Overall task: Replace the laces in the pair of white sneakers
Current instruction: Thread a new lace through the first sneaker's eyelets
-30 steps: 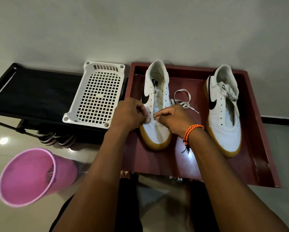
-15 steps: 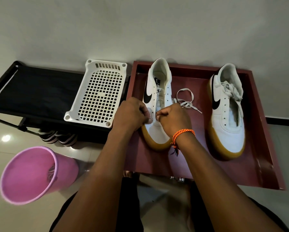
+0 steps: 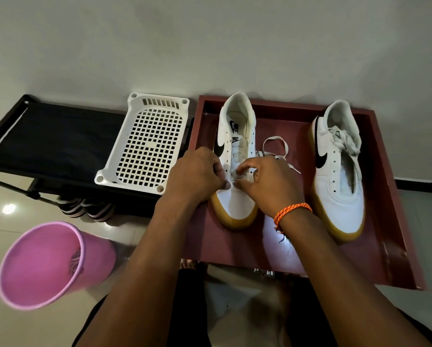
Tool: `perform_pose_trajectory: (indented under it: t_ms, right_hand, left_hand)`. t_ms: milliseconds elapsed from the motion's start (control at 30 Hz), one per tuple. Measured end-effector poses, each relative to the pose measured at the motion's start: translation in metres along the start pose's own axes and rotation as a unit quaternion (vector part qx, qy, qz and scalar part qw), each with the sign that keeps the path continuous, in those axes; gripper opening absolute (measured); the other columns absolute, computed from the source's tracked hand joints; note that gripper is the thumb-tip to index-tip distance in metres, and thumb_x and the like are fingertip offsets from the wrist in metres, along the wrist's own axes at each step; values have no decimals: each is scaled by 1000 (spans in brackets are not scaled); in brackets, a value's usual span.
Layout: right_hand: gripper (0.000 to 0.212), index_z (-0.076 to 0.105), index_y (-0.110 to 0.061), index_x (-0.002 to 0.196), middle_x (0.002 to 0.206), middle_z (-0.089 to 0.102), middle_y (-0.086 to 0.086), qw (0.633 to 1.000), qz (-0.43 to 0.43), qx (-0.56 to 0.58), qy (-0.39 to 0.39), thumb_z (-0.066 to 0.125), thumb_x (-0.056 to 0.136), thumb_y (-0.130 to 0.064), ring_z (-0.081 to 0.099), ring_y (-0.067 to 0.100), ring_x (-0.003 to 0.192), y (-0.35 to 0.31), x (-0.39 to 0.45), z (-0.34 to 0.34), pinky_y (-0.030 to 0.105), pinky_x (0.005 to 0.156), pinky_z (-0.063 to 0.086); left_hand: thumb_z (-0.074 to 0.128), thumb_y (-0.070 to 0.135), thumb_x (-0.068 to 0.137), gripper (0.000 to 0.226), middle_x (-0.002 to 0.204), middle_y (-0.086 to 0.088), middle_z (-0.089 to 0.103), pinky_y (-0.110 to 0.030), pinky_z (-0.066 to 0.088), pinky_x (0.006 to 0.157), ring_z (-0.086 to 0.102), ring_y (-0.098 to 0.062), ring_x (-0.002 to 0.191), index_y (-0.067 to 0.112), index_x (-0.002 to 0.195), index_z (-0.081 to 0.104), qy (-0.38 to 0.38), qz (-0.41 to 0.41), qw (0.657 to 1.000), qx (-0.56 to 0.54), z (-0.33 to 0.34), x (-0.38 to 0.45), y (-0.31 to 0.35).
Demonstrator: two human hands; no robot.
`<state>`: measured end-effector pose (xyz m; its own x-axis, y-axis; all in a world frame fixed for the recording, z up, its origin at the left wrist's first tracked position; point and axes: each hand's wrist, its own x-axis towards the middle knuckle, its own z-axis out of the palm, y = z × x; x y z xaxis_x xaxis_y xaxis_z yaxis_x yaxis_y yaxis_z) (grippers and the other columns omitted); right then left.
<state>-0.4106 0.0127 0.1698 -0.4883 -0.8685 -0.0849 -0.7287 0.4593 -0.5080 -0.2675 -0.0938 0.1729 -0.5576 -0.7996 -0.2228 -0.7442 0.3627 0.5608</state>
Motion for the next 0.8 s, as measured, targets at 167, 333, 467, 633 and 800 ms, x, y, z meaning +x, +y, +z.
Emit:
perform_pose_trajectory:
  t_ms: [167,333,467,633,800]
  right_hand:
    - [11,82,-33,99,94,76,-8,999,1,41,-13,78,90,-29,71,17,90,0,0,12,33,73,57]
    - [12,82,-35,100,103,78,-9,999,7,52,-12,79,89,-31,71,15,95,3,2,15,36,80,60]
    - [12,81,-38,97,84,70,-12,999,13,51,-14,82,86,-36,67,14,84,7,3,11,30,70,51]
    - [12,81,-40,95,83,71,-13,998,24,50,-21,79,87,-32,69,15,86,8,3,10,28,68,51]
    - [13,81,-38,99,97,78,-9,998,6,59,-16,80,87,-34,69,15,93,11,2,9,28,72,53]
  left_hand:
    - [88,27,79,17,76,5,71,-42,62,71,70,-18,75,25,74,72,25,21,999,43,7,1,2]
    - [77,23,85,13,73,8,68,-45,62,74,67,-14,74,23,74,70,-15,43,999,29,4,0,2]
    - [76,16,88,15,66,2,73,-47,64,76,73,-17,68,15,74,73,-6,25,995,-93,-10,-2,1]
    - [60,0,102,15,99,-15,79,-48,65,91,80,-32,94,-4,90,68,-4,17,885,-465,-32,-10,13]
    - [49,2,105,17,86,-11,68,-39,62,72,63,-21,63,11,93,57,-31,54,768,-637,-43,-8,11]
